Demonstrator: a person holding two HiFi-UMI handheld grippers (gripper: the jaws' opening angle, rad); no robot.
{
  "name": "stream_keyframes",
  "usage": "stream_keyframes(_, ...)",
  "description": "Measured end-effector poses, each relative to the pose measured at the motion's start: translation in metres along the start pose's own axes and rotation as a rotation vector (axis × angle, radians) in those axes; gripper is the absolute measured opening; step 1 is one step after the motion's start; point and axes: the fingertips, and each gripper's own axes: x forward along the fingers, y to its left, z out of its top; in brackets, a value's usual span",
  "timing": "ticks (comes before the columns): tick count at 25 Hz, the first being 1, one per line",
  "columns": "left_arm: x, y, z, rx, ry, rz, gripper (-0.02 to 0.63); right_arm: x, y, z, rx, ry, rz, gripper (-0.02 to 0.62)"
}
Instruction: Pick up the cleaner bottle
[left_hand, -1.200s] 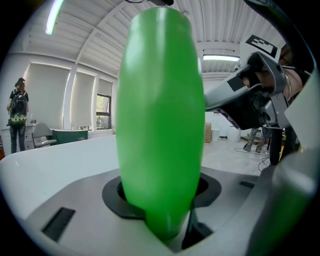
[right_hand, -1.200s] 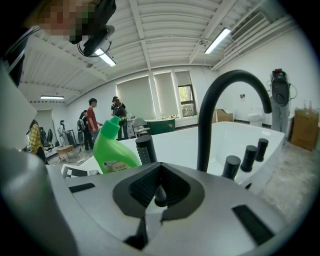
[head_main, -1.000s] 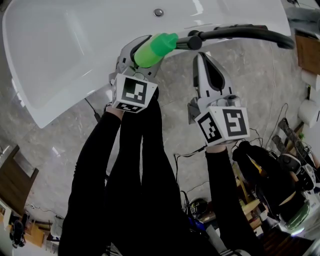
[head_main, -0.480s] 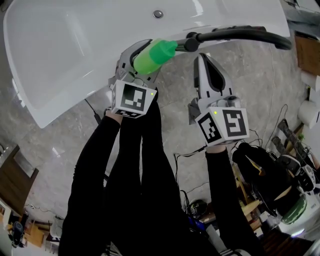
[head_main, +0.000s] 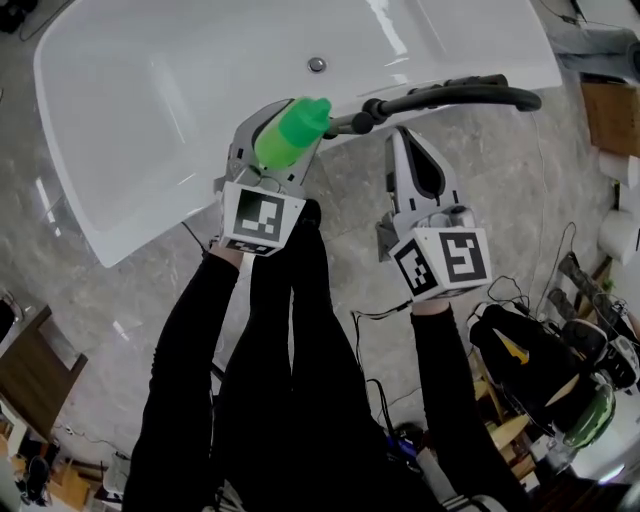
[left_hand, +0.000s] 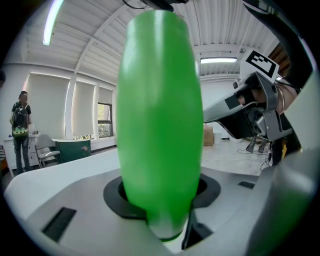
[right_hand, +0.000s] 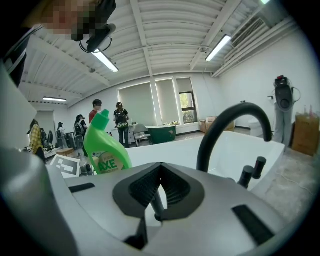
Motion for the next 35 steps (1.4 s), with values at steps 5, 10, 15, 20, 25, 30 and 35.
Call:
stream_keyframes(5,-0.004,0.006,0.025,0.011,-0.01,0.007,0.199,-0.004,0.002,0.021,-0.012,-0.028,0.013,0.002)
stream_keyframes(10,-0.006,0.003,0.053,0.019,-0.013,-0.008,0.199,-0.011,0.002,0.046,-0.008,-0.059,0.026,0.002)
stream_keyframes(15,-0.005,0.002,0.084,0.009,-0.024,-0.008,0.199,-0.013,0.006,0.073,-0.042,-0.067,0.056,0.002)
stream_keyframes(20,0.002,0.003,0.111,0.016,-0.031,-0.008,0.199,-0.016,0.001,0.107,-0.076,-0.094,0.078,0.002)
stream_keyframes(25,0.006,0.009,0.13,0.026,-0.031,0.008,0.199,-0.016,-0.006,0.129,-0.081,-0.124,0.112,0.002)
stream_keyframes(30,0.018,0.009,0.156,0.053,-0.037,0.014,0.199,-0.017,-0.017,0.16,-0.081,-0.161,0.125,0.002)
stream_keyframes(35,0.028,0.013,0.18,0.069,-0.047,0.01,0.199,-0.011,-0.023,0.186,-0.098,-0.185,0.156,0.002)
